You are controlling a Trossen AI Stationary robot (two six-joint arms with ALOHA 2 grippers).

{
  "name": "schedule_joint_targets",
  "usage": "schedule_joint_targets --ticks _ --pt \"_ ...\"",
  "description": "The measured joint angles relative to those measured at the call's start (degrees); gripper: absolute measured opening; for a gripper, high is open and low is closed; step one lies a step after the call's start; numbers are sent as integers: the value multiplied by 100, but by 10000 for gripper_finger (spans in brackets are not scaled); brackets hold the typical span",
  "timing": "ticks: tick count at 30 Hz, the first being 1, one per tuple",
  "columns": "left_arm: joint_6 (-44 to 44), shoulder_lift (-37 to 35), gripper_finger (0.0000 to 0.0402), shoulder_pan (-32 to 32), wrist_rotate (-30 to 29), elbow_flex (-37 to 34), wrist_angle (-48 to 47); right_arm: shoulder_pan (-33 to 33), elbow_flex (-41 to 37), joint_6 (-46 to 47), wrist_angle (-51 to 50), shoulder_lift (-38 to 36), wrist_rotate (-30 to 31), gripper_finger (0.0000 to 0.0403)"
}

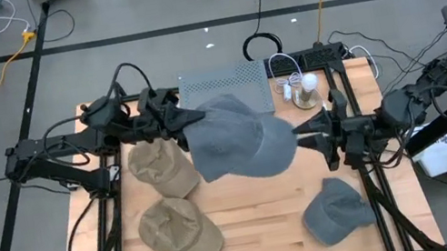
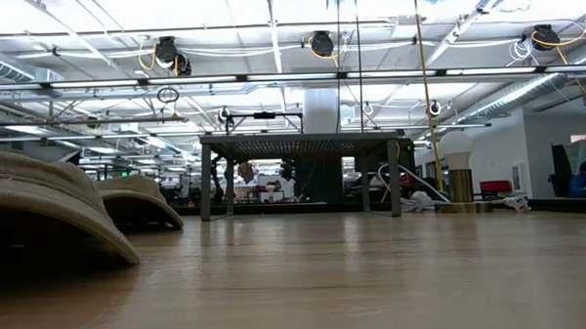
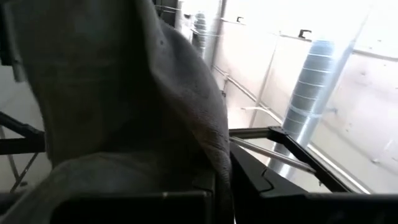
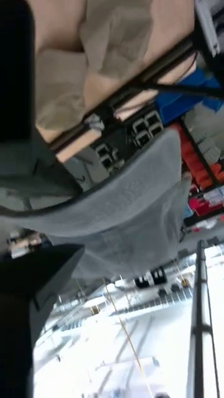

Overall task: Pick & Place hat
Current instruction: Put the top black cap on the shelf

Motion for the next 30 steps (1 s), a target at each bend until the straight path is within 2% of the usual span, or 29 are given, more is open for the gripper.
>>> schedule_joint_targets --ticks 4,8,11,15,21,27,30 --pt "-45 1 26 93 153 -4 54 20 0 1224 -295 2 26 218" --pt "109 -1 18 243 507 -4 232 20 0 3235 -648 0 17 274" --pt "276 1 18 400 831 -4 222 20 0 4841 -876 3 6 299" --pt "484 -1 18 645 1417 -4 243 20 0 7056 -933 15 -2 310" --pt "1193 1 18 982 2474 -4 221 -40 0 9621 -892 16 -4 307" --pt "1848 0 18 1325 2892 -4 242 -390 0 12016 -907 34 -5 307" --pt "2166 1 18 1523 2994 -4 453 -610 0 12918 -911 54 -6 307"
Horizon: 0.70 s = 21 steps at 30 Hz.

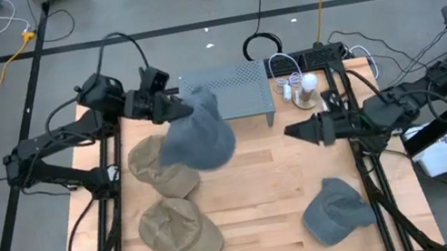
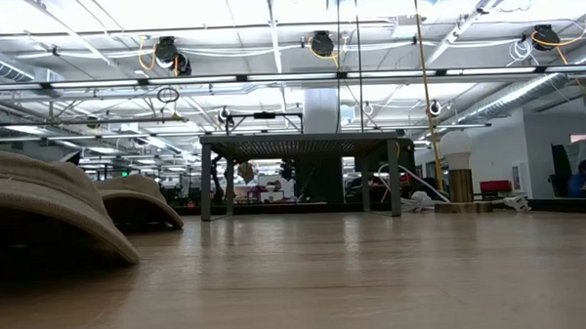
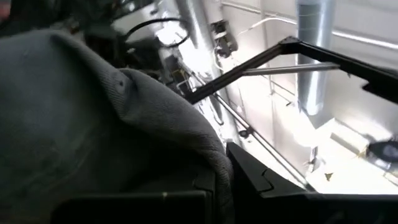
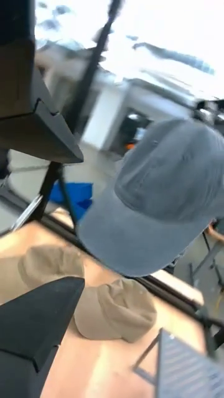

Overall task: Pick & Place hat
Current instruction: Put the top black cap on the shelf

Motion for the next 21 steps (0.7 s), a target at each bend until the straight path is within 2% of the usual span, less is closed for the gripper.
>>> schedule_joint_targets --ticks 4,10,16,21 --pt "414 -4 18 234 26 1 423 -339 0 683 1 58 7 307" --pt "601 -4 18 535 -303 2 1162 -990 0 763 4 189 -42 307" --pt "1001 0 18 594 -855 2 1284 -1823 0 302 371 468 -986 306" --pt "1239 0 18 556 -1083 2 1296 -2446 0 87 992 795 -1738 306"
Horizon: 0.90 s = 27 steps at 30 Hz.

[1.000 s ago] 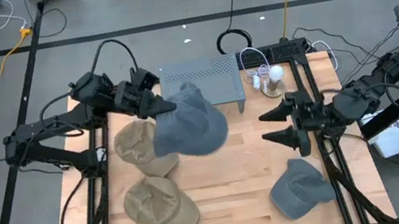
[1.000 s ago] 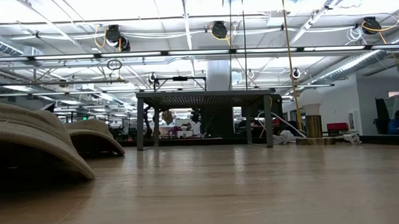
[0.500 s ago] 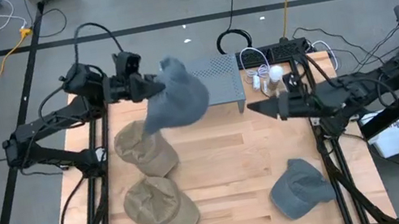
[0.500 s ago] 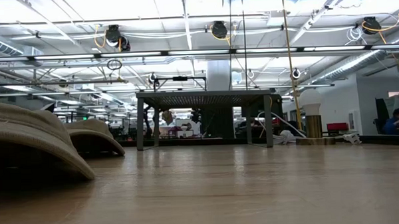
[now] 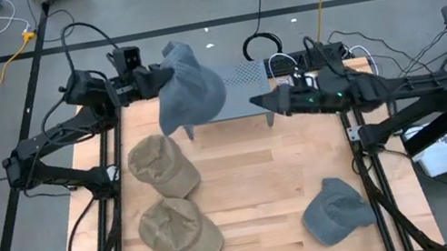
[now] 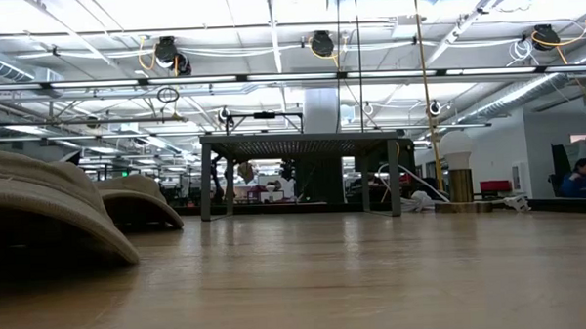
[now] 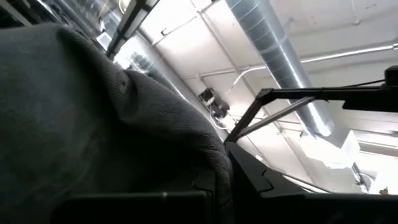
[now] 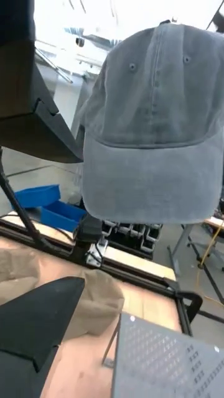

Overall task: Pick & Place hat
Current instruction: Put the top black cap on the shelf

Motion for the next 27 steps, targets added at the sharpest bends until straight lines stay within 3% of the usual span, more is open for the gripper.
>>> schedule_joint_targets --ticks 10,20,27 --pt "261 11 18 -287 -260 0 169 -786 0 -231 1597 797 -1344 306" --pt "371 9 18 -397 -408 0 159 -992 -1 15 2898 1384 -2849 306" --pt "373 9 18 -393 -415 0 117 -924 -2 113 2841 1132 -2927 279"
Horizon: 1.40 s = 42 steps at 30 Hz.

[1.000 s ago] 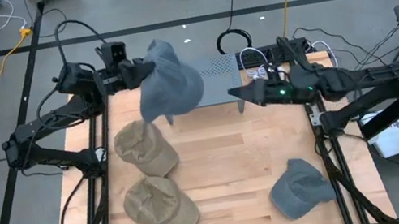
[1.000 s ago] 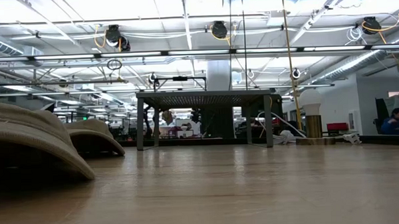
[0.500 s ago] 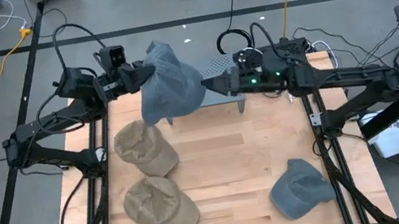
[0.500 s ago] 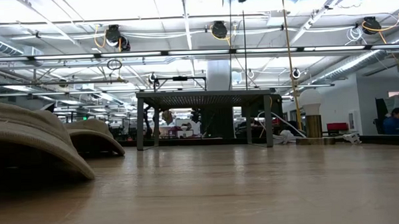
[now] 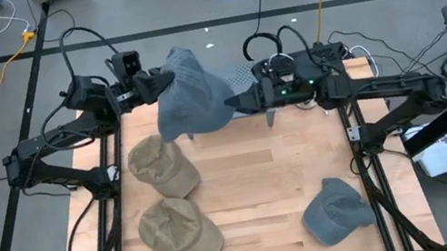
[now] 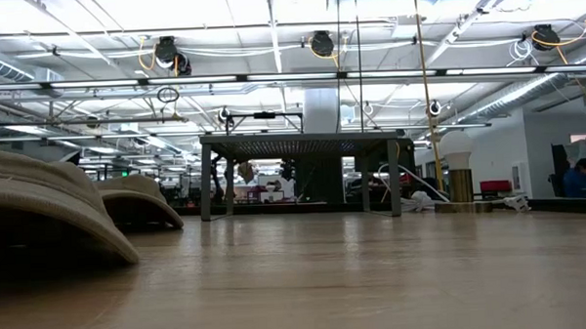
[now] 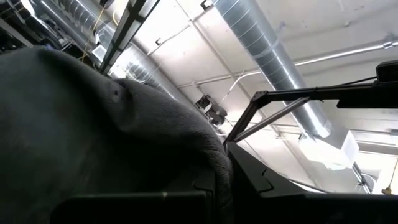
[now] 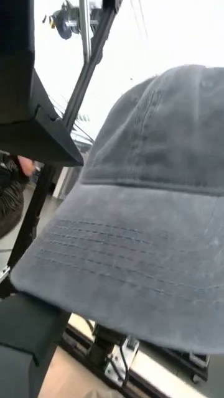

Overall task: Pick & Place hat
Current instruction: Put the top black cap on the shelf

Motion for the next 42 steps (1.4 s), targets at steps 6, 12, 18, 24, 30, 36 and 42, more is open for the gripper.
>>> schedule_joint_targets --ticks 6,12,18,24,30,36,42 --pt "-2 -2 24 0 -2 0 -11 -2 0 30 -249 -148 166 197" --pt "0 -2 113 0 -31 0 -36 27 0 16 -340 -166 166 34" --pt "420 -4 198 21 -24 0 -301 65 7 83 -428 -273 122 8" --pt "538 -37 265 284 747 11 -686 51 -2 -37 -829 -813 -20 5" --pt "545 -25 298 475 1387 7 -1196 -229 -2 -213 -2016 -1542 -244 4" --pt "725 -24 307 663 1683 7 -1930 -585 -2 -292 -3046 -2266 -695 3" --pt "963 -22 295 683 1705 4 -2454 -981 -2 -353 -3932 -2819 -907 3"
